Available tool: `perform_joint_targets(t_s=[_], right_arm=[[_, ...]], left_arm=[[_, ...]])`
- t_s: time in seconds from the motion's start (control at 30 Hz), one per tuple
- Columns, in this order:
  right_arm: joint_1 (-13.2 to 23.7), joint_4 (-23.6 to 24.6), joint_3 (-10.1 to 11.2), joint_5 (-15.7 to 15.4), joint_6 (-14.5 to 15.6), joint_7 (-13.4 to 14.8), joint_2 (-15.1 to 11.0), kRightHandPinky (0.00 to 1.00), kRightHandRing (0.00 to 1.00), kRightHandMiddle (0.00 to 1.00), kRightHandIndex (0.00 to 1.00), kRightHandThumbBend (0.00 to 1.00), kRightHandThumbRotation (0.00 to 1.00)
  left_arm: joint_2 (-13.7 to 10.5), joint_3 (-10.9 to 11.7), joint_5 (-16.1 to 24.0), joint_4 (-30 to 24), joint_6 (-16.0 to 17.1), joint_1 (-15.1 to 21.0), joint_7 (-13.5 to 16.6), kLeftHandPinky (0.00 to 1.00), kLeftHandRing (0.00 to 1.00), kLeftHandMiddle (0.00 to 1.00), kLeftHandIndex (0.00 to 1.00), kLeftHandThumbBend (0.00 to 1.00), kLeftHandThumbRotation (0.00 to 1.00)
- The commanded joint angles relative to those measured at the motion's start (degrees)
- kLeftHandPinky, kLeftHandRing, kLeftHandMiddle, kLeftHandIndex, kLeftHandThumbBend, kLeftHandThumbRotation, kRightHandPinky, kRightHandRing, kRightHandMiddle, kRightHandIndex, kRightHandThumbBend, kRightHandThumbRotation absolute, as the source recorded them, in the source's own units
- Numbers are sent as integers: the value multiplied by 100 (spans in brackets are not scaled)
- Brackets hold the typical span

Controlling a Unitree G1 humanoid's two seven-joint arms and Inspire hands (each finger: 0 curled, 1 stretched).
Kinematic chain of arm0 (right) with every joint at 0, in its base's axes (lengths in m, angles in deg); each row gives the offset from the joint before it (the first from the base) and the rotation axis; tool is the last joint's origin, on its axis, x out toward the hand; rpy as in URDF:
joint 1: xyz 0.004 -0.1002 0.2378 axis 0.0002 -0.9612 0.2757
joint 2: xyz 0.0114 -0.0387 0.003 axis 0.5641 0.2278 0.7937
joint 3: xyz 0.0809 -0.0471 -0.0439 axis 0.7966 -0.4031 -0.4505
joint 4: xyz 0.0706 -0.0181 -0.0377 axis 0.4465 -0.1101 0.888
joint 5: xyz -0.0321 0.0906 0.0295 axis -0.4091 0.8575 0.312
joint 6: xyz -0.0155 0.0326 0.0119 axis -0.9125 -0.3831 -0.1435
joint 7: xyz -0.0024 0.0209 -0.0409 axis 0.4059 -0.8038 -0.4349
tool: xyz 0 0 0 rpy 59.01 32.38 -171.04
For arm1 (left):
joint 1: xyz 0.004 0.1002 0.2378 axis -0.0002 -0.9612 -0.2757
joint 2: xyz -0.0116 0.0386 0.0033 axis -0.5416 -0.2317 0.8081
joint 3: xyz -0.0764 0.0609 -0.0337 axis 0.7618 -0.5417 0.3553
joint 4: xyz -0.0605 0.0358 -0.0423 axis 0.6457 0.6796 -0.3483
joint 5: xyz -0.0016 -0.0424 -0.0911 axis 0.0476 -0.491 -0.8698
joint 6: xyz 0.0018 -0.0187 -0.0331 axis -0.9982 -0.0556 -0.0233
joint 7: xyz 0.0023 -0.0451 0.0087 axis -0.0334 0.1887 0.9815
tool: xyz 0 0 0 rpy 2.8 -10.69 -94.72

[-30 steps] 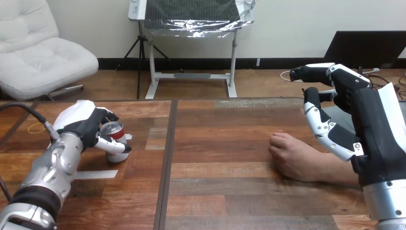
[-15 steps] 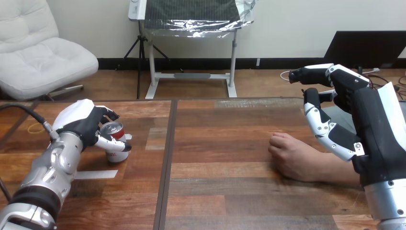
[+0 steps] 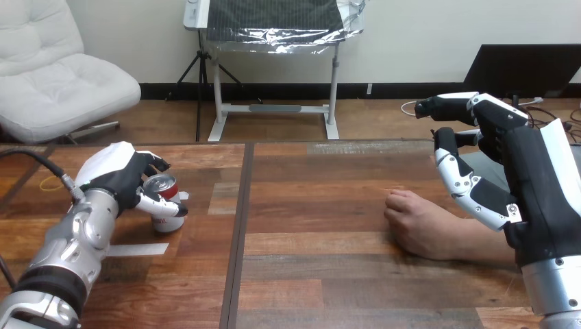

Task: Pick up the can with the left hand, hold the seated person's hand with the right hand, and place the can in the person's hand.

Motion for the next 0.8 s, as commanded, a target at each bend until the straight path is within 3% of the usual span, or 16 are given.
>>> perform_joint_targets(t_s=[0.0,0.77], right_arm=[[265,253,67,51,-57,-21,-85,60,76,72,64,17,0],[288,245,98,65,-43,-53,-142,61,75,71,63,19,0]], left_arm=[[-1,75,-65,-56,71,163,86,69,77,81,79,71,21],[42,68,-86,71,-20,209,17,72,79,83,81,72,23]])
